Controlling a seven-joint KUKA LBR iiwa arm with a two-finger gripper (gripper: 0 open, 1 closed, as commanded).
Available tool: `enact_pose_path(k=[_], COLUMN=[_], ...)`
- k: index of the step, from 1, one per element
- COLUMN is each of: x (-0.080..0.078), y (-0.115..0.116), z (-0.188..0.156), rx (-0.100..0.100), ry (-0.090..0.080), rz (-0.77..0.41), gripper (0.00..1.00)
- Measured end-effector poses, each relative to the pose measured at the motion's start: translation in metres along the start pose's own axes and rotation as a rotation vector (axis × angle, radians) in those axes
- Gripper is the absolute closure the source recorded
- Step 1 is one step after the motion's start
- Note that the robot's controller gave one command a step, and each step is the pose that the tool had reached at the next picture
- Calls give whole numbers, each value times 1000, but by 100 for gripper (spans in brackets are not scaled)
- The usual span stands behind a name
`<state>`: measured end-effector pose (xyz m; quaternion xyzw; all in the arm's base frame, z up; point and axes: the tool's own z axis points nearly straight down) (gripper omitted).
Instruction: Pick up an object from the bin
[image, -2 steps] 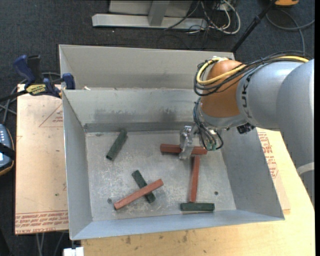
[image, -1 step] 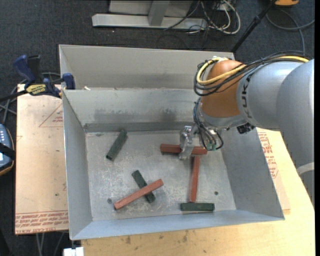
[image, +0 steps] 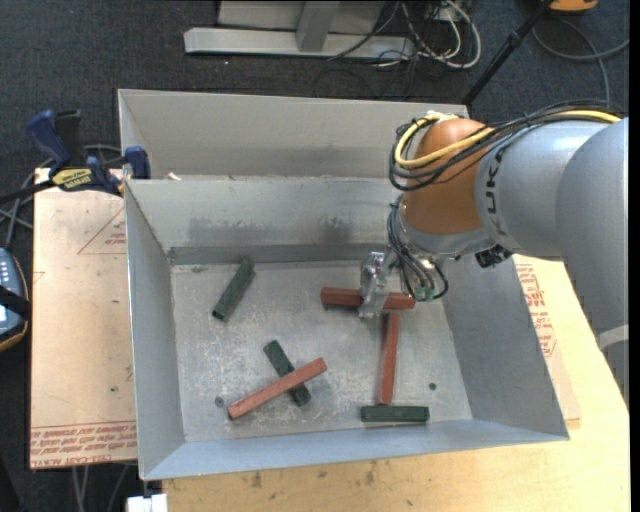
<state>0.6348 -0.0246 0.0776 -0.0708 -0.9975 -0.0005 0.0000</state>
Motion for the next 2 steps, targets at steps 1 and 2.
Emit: enact_pose_path(k=[1, 2], x=[2, -1], y=[0, 0], z=[-19, -39], rx=[0, -1], ry=[6, -2], rz=[0, -1], gripper=[100, 100])
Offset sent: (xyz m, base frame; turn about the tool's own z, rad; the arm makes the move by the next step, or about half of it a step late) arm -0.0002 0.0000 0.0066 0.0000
